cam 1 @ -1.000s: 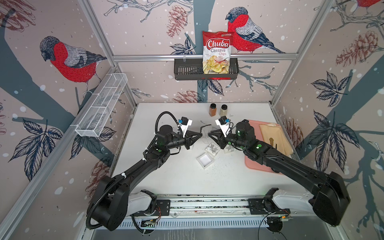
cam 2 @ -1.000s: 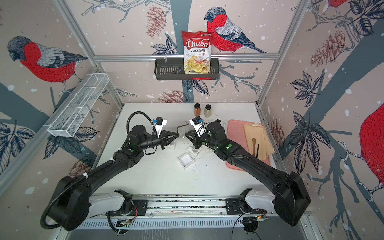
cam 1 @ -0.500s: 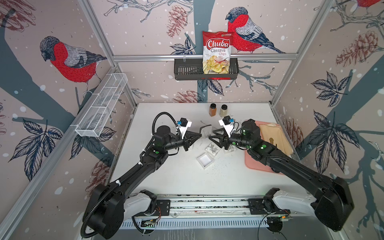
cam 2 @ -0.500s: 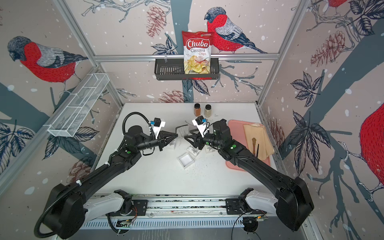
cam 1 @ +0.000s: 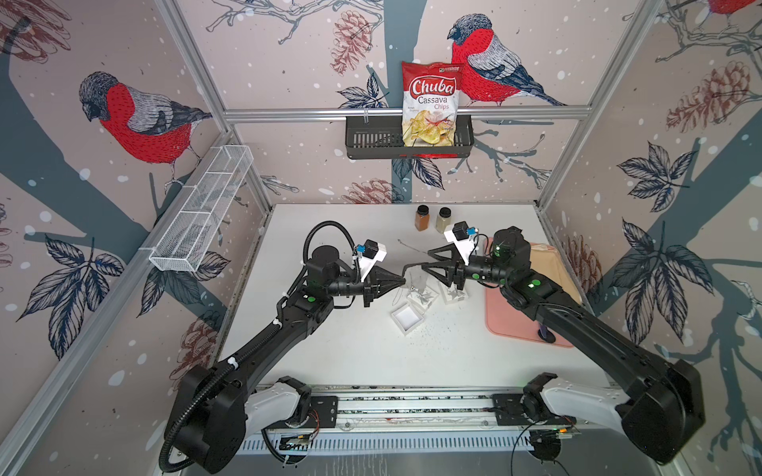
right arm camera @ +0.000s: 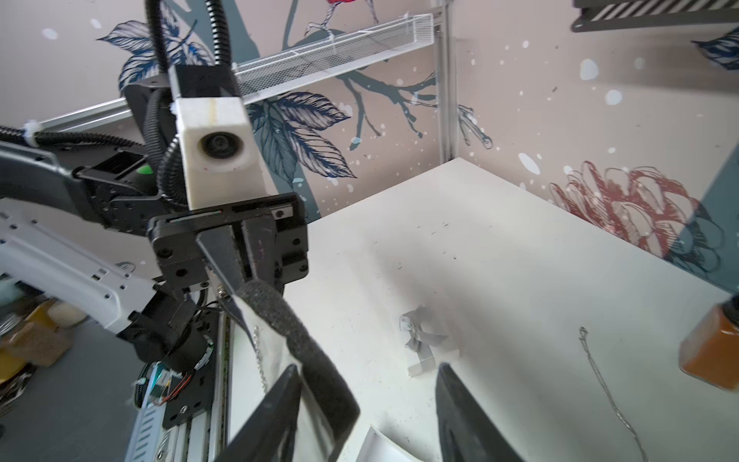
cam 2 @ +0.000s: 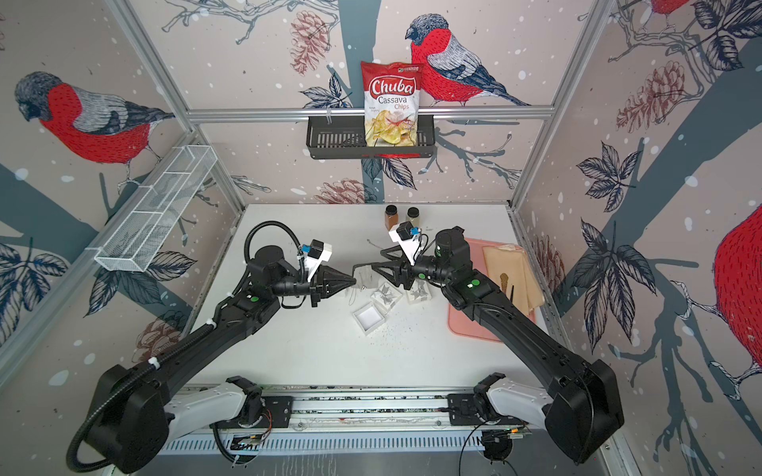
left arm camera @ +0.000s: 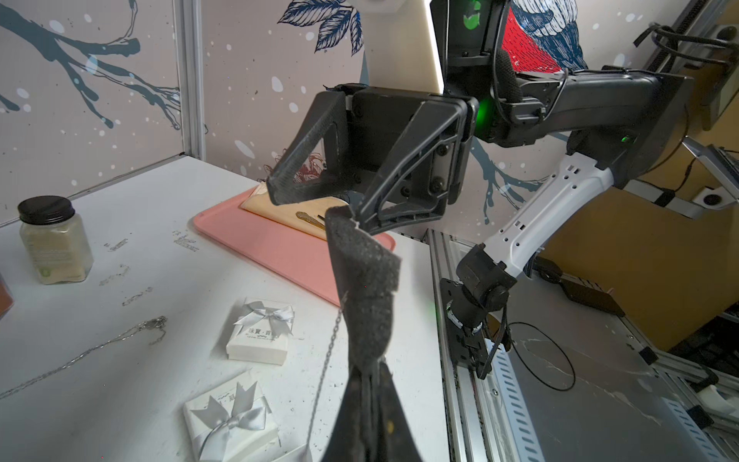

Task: Take the necklace out of the lift-off lid jewelry box
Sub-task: Take out the inner lining from the jewelry box.

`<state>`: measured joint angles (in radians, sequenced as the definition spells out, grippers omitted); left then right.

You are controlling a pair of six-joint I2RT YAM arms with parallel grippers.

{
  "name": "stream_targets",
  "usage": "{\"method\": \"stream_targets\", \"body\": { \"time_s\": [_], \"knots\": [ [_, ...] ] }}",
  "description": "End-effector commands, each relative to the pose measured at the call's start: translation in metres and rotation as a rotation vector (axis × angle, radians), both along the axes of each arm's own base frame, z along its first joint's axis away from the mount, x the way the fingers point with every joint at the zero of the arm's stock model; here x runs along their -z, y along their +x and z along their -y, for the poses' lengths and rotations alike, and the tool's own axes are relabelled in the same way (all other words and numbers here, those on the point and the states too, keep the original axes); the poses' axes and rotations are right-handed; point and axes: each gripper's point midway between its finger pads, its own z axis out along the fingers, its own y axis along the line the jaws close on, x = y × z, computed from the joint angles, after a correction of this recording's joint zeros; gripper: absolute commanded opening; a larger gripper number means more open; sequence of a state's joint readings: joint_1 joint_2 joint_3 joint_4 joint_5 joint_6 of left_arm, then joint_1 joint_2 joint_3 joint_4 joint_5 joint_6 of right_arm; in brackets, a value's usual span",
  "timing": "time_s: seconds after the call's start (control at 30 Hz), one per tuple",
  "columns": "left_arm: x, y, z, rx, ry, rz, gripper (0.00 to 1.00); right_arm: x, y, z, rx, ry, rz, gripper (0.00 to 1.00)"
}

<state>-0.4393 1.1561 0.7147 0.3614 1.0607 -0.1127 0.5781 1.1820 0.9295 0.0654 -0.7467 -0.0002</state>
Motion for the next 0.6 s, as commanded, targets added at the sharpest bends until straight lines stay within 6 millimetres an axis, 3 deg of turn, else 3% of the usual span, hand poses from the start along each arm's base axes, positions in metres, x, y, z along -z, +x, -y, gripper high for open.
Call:
{"method": "stream_targets", "body": {
  "time_s": [0.0,0.2,0.33,0.4,0.43,0.47,0.57],
  "knots": [
    [-0.003,-0.009,0.000,0.056,-0.010,0.031,0.00,0.005,-0.025,-0.006,-0.158,-0.004,-0.043,0.51],
    [-0.001,-0.007,0.001,0.057,-0.006,0.027,0.00,0.013,-0.035,-0.009,-0.229,-0.025,-0.077,0.33],
    [-0.002,-0.002,0.001,0.031,0.000,0.029,0.00,0.009,-0.034,-0.007,-0.207,-0.026,-0.065,0.02],
    [-0.001,0.004,0.002,0.002,0.007,0.021,0.14,0.004,-0.033,-0.006,-0.185,-0.023,-0.047,0.00],
    [0.000,0.008,0.002,-0.020,0.011,0.014,0.32,0.002,-0.028,-0.005,-0.146,-0.027,-0.036,0.00],
    [0.001,0.013,0.002,-0.042,0.015,0.005,0.38,-0.001,-0.022,-0.004,-0.099,-0.031,-0.024,0.00],
    [-0.002,0.031,-0.003,-0.165,0.001,-0.010,0.41,-0.008,0.006,0.006,0.151,-0.078,0.050,0.00]
  ]
}}
